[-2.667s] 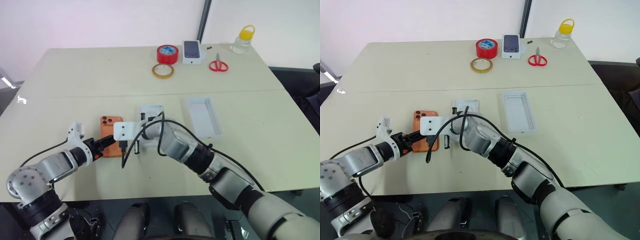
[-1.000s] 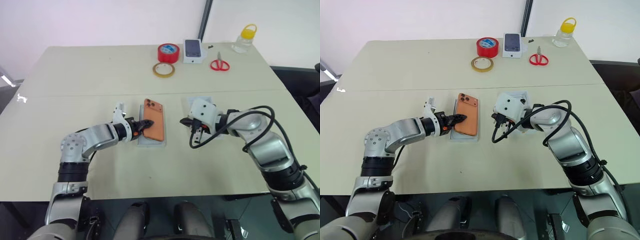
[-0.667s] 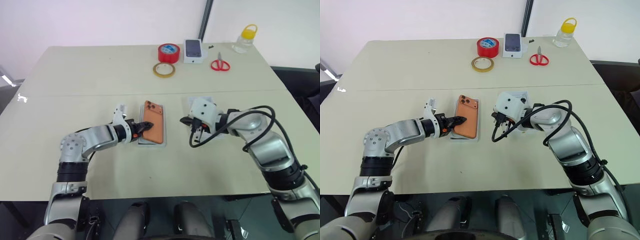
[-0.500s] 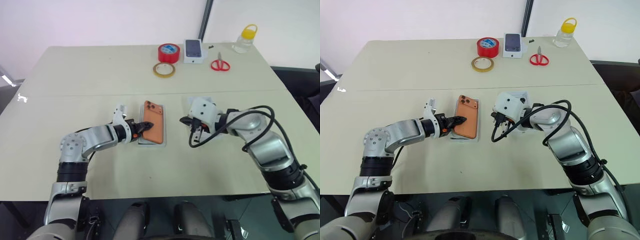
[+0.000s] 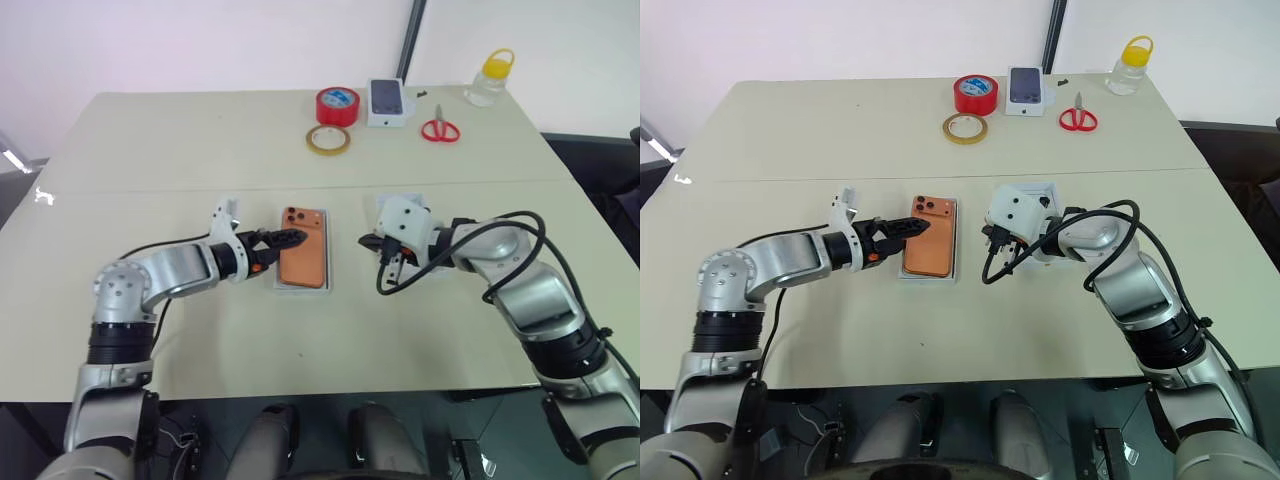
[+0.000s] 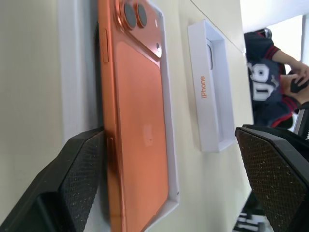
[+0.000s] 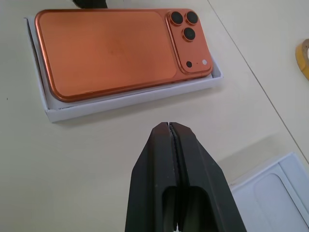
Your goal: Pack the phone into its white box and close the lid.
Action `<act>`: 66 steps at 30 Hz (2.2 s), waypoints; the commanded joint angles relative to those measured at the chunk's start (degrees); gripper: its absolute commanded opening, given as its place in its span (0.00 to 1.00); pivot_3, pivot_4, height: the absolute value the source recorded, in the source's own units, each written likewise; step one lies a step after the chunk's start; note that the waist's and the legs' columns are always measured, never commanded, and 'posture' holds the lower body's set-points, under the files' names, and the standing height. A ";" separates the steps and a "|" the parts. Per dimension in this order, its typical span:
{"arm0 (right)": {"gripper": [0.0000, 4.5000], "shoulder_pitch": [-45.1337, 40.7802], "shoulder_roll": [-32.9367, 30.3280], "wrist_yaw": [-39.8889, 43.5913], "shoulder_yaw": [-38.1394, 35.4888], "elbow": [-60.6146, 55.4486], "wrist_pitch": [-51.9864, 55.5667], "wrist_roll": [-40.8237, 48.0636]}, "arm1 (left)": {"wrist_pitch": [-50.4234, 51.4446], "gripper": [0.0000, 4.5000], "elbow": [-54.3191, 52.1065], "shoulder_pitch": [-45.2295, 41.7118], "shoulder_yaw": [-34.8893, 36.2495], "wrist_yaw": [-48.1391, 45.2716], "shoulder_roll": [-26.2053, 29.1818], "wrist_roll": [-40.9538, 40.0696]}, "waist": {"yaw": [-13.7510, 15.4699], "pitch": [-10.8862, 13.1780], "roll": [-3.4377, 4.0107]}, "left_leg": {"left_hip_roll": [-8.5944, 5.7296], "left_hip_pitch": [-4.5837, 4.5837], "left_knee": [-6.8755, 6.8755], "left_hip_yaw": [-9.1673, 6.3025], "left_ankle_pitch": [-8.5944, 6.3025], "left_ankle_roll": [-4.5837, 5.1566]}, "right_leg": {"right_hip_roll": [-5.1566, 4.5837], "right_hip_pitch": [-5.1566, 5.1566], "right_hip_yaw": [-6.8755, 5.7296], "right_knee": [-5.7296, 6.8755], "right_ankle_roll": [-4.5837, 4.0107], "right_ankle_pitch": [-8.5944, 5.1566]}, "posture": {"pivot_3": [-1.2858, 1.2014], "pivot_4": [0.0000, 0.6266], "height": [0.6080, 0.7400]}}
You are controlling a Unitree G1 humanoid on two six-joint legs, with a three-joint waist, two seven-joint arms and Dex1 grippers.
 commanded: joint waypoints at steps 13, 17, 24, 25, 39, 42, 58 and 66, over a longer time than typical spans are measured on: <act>0.00 -4.83 2.66 -3.62 7.41 3.83 2.23 -4.78 | -10.69 0.57 -13.17 1.22 -12.92 -29.33 20.01 42.68 | -0.05 0.03 0.08 | -0.01 0.00 -0.09 0.02 0.00 -0.01 | 0.00 -0.01 0.00 -0.04 -0.01 -0.01 | 0.52 0.24 1.00; 0.00 -7.51 5.47 -6.07 11.31 7.99 5.14 -7.95 | -14.04 0.35 -10.79 -1.88 -20.54 -38.92 19.58 54.55 | 0.08 0.06 0.07 | -0.02 -0.02 -0.09 0.00 0.00 0.00 | -0.03 0.00 -0.02 -0.08 -0.01 -0.01 | 0.52 0.24 1.00; 0.00 -10.02 9.25 -8.82 14.62 14.24 5.04 -11.35 | -18.59 0.35 -4.03 -6.04 -25.55 -50.59 15.07 67.07 | -0.30 0.06 0.07 | -0.01 -0.04 -0.10 0.00 0.00 0.00 | -0.01 -0.05 -0.03 -0.05 -0.01 -0.01 | 0.52 0.24 1.00; 0.00 -10.18 9.46 -8.98 14.75 14.61 4.81 -11.69 | -18.86 0.35 -3.67 -6.44 -25.76 -51.74 14.45 68.24 | -0.31 0.06 0.07 | -0.01 -0.04 -0.11 0.00 0.00 0.00 | -0.01 -0.07 -0.03 -0.05 -0.01 0.00 | 0.52 0.24 1.00; 0.00 -11.27 10.01 -9.23 10.91 11.49 5.16 -11.63 | -17.21 0.35 -7.19 -4.66 -21.90 -59.61 11.82 75.30 | -0.38 0.06 0.08 | -0.02 -0.05 -0.08 -0.02 0.00 0.01 | -0.01 -0.06 -0.04 -0.04 0.00 0.00 | 0.52 0.24 1.00; 0.00 -12.08 9.98 -8.09 10.39 9.00 5.47 -10.97 | -16.98 0.35 -8.11 -0.93 -16.90 -59.72 12.61 74.25 | -0.66 0.07 0.10 | 0.01 -0.05 -0.10 -0.01 0.00 0.01 | 0.02 -0.11 -0.03 0.01 0.00 0.00 | 0.52 0.24 1.00; 0.00 -15.80 25.64 -9.47 12.25 13.88 14.18 -3.19 | -29.98 0.35 -17.66 23.94 1.84 -74.81 17.20 69.25 | -0.63 0.14 0.21 | 0.00 -0.04 -0.09 -0.04 -0.03 0.05 | -0.03 -0.10 -0.07 -0.02 -0.02 0.00 | 0.52 0.24 1.00; 0.00 -18.31 30.34 -12.87 14.11 23.25 11.72 -4.31 | -31.12 0.35 -18.21 25.29 1.66 -75.59 17.21 70.44 | -0.76 0.18 0.28 | 0.01 -0.02 -0.16 -0.03 -0.02 0.04 | 0.00 -0.12 -0.06 0.01 -0.03 0.01 | 0.52 0.24 1.00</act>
